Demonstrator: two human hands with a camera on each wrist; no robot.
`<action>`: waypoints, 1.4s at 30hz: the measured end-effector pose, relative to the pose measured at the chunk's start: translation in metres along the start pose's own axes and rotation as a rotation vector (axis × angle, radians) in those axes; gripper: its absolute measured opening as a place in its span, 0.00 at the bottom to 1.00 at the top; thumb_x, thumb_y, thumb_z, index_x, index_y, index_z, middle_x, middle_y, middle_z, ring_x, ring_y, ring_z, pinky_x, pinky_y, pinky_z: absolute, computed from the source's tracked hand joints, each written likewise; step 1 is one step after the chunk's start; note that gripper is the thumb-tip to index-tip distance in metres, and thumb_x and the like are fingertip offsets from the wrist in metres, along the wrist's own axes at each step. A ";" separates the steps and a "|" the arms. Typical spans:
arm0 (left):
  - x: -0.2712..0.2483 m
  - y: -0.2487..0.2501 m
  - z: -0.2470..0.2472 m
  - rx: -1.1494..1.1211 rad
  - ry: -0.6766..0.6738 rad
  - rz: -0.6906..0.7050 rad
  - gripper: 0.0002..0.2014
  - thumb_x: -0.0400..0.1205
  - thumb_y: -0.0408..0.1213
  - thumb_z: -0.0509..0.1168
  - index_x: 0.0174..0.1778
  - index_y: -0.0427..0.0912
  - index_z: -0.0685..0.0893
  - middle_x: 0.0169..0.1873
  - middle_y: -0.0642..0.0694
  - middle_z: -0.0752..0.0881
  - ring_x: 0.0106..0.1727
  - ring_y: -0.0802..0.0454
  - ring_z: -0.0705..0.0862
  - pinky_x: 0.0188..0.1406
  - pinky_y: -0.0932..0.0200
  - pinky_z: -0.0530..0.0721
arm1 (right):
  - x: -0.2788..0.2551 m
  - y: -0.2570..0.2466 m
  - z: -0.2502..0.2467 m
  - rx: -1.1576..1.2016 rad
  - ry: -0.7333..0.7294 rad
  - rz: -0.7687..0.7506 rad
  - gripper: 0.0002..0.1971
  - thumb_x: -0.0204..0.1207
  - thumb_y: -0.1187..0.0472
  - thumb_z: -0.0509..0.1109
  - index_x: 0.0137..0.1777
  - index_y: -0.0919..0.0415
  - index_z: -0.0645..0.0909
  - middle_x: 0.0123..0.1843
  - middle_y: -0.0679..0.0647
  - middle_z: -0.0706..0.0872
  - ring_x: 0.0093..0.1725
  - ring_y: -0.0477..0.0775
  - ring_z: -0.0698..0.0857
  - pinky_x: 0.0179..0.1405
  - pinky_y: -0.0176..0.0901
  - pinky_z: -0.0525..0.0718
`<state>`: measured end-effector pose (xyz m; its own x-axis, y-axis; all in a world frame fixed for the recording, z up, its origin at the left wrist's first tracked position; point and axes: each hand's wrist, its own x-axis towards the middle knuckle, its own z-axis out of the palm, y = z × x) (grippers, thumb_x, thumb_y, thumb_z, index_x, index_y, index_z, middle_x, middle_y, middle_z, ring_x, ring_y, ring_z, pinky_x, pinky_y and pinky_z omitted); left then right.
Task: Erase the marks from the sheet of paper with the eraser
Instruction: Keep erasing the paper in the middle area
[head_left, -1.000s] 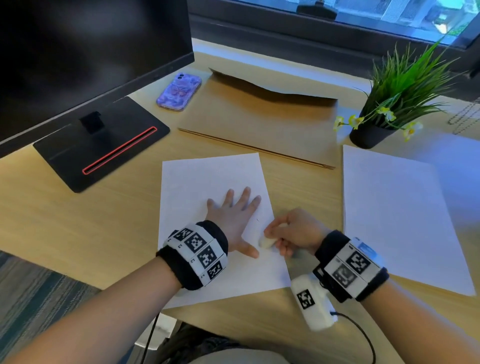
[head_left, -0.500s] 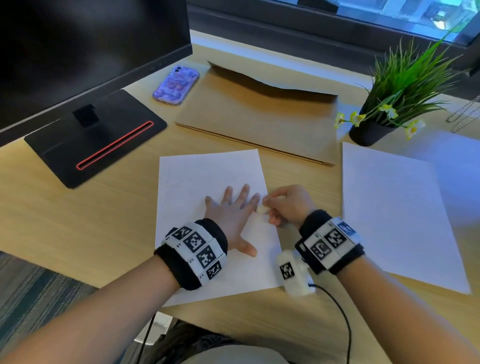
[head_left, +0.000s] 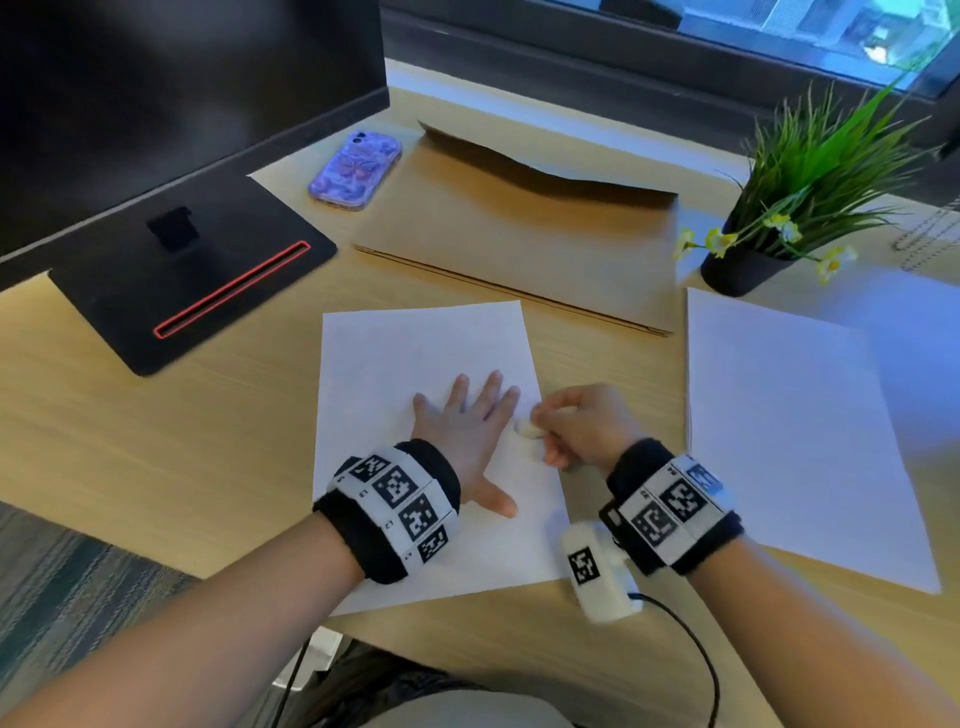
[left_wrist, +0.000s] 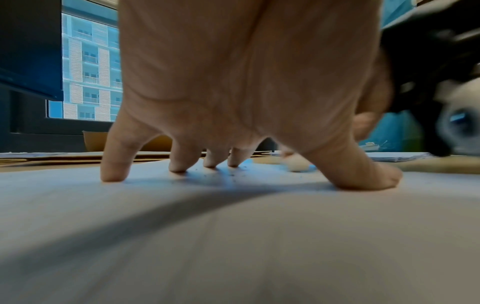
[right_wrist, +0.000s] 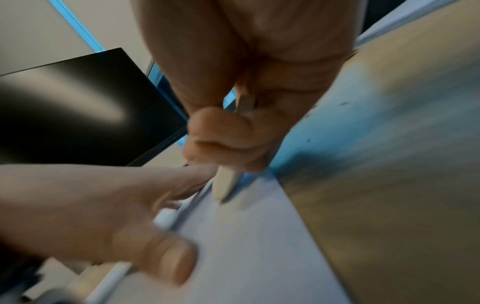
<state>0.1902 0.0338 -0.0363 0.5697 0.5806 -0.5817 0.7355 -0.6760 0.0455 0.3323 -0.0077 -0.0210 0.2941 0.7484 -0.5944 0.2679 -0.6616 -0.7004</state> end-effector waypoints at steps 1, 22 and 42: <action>0.000 0.000 0.000 -0.002 -0.004 0.000 0.60 0.70 0.68 0.67 0.81 0.48 0.31 0.81 0.48 0.30 0.82 0.38 0.37 0.72 0.30 0.59 | -0.007 0.007 0.000 -0.045 -0.068 0.022 0.05 0.80 0.62 0.68 0.47 0.64 0.82 0.21 0.53 0.82 0.18 0.46 0.80 0.19 0.37 0.78; 0.001 0.001 -0.001 0.020 -0.033 0.018 0.57 0.70 0.68 0.66 0.79 0.59 0.29 0.80 0.45 0.28 0.81 0.34 0.36 0.72 0.26 0.57 | -0.007 0.009 -0.001 0.041 0.008 -0.017 0.07 0.79 0.62 0.69 0.39 0.61 0.82 0.18 0.51 0.81 0.18 0.46 0.79 0.20 0.37 0.79; 0.009 0.012 -0.006 -0.119 -0.056 -0.054 0.59 0.71 0.66 0.67 0.80 0.51 0.28 0.79 0.46 0.26 0.80 0.32 0.33 0.70 0.20 0.52 | -0.008 0.001 -0.012 -0.234 0.000 -0.137 0.04 0.76 0.63 0.71 0.49 0.59 0.83 0.25 0.53 0.83 0.20 0.45 0.79 0.23 0.36 0.82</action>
<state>0.2061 0.0336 -0.0359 0.5094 0.5857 -0.6304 0.8045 -0.5841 0.1074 0.3414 -0.0149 -0.0119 0.2404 0.8318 -0.5003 0.5098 -0.5468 -0.6641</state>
